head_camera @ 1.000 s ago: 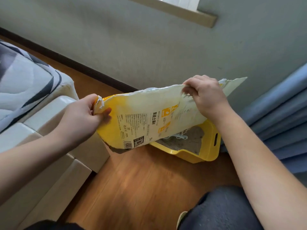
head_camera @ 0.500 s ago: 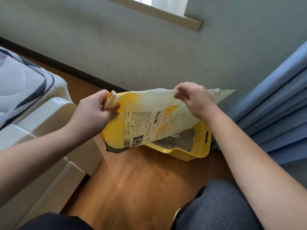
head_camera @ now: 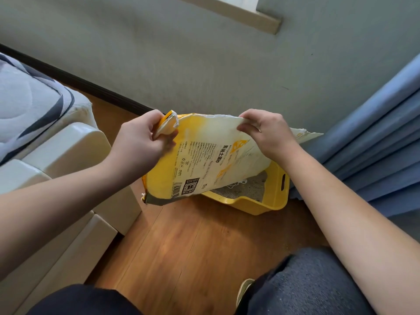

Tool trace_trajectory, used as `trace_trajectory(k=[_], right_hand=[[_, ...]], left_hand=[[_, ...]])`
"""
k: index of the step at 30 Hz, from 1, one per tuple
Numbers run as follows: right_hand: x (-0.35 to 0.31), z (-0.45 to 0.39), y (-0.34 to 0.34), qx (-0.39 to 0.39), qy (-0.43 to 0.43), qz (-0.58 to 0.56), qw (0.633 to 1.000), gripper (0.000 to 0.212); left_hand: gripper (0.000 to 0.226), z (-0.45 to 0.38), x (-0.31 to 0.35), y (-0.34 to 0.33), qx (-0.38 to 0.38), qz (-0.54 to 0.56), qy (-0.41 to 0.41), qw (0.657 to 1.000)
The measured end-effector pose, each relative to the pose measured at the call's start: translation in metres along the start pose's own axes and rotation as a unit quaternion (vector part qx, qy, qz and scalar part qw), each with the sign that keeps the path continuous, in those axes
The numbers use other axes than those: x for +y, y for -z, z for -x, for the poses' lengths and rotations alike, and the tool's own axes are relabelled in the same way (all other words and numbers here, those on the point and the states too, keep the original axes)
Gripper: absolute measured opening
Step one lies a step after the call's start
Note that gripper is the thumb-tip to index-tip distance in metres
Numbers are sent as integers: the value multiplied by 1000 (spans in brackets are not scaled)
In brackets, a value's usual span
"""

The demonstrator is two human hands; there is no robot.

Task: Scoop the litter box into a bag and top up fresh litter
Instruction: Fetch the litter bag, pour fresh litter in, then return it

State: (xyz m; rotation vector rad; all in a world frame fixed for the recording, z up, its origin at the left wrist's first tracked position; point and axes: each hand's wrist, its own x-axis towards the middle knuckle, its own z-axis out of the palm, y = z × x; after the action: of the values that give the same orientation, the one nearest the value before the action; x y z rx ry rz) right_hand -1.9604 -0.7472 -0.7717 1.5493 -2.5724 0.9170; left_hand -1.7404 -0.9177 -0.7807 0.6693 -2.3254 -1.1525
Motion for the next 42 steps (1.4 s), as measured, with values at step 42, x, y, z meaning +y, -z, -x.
trace_trajectory(k=[42], right_hand=[[-19,3,10,97,-79,-84,989,14]], left_hand=[[10,8,-18,13,20,33,98,994]])
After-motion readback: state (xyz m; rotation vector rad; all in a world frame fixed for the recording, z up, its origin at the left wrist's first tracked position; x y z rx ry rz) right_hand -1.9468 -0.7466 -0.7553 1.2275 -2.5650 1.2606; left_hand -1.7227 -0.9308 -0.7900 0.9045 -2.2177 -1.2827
